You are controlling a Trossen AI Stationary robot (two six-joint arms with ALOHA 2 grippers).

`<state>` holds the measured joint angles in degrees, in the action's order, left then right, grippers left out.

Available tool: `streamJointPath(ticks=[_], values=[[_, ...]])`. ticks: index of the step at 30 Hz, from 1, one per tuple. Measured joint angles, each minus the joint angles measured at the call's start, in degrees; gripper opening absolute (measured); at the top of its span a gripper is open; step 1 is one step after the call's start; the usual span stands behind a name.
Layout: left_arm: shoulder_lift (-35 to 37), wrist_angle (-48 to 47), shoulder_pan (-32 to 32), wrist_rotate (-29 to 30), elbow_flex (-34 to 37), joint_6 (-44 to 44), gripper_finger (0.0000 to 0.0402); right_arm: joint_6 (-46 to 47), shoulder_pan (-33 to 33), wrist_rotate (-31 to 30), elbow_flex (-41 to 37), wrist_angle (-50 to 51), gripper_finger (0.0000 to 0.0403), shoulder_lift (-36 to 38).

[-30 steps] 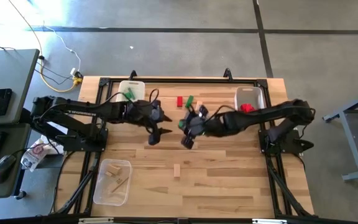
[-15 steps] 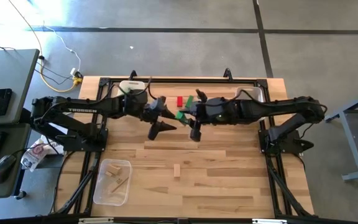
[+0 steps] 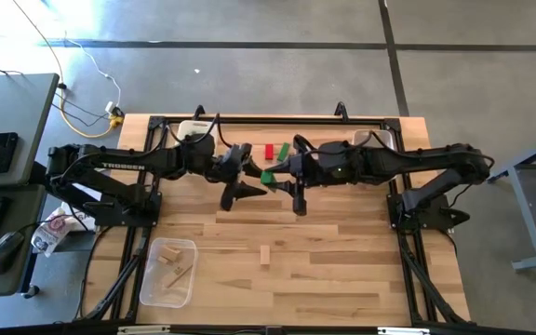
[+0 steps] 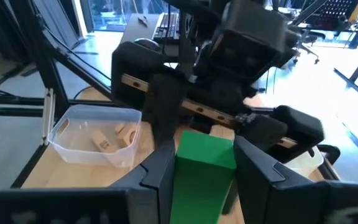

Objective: Sort & place blocks by color
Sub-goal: Put the green block into the white bin

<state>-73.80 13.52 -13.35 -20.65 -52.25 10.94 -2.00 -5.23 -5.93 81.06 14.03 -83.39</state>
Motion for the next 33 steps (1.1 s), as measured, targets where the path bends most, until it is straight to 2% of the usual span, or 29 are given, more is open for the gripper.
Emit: streamJointPath(ticks=[3,13,24,28,33], values=[[0.00,0.49,0.23,-1.82,0.00,-0.01,0.0216,0.00,0.00,-0.01,0.00,-0.41,0.0108,0.33],[0.00,4.37,0.47,-0.81,0.00,1.43,0.0216,0.08,0.00,0.01,0.00,-1.78,0.0108,0.17],[0.00,9.07,0.47,-0.58,-0.02,0.91,0.0215,0.64,0.00,-2.57,0.00,-5.05,0.0108,-0.36],[0.00,8.82,0.47,-0.56,-0.02,-0.02,0.0195,0.66,0.00,-2.58,0.00,-5.80,0.0108,-0.36],[0.00,8.57,0.40,-0.44,-0.02,-3.67,0.0137,0.75,-0.02,-2.34,0.00,-5.98,0.0108,-0.59]])
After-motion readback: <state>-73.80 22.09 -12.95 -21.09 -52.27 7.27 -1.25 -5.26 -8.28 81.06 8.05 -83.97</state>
